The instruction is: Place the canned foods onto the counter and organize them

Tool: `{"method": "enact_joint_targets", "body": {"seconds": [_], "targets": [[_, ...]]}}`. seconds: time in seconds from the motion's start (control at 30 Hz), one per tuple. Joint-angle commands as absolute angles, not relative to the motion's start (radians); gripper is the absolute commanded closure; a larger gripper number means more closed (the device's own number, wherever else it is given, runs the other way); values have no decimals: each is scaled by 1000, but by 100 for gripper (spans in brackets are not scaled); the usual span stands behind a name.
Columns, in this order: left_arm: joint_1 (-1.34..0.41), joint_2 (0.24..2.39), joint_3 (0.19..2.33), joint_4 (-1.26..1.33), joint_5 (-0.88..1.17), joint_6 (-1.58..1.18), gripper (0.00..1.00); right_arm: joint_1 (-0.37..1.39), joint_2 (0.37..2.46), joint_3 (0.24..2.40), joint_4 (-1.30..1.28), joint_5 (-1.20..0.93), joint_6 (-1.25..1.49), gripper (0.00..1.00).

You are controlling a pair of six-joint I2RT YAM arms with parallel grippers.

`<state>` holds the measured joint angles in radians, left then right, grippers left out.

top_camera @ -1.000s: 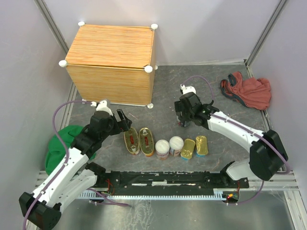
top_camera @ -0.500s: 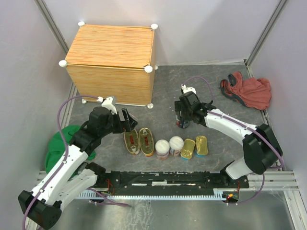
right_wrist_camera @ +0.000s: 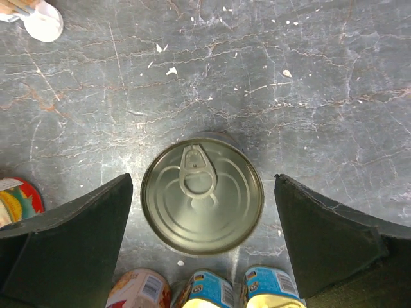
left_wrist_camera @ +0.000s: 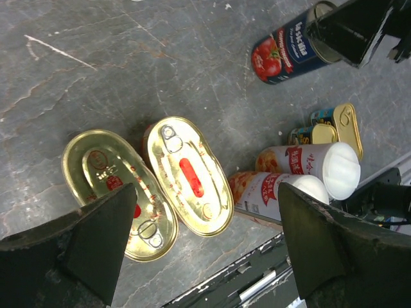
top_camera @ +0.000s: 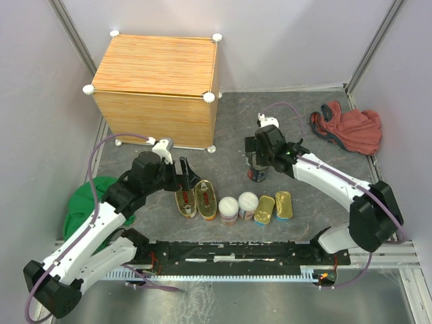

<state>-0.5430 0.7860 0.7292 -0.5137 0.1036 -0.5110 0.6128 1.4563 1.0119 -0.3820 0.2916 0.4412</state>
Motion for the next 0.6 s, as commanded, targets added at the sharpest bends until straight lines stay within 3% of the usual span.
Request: {"method": "enact_joint_targets", "body": {"seconds": [0.0,0.57], "targets": [[-613,818,789,-444,72,-473,3,612,1349,1078,-433,328,450,1],[-1007,876,781,-335,-125,-406,4,769,1005,1070,-725,435,468,3]]}}
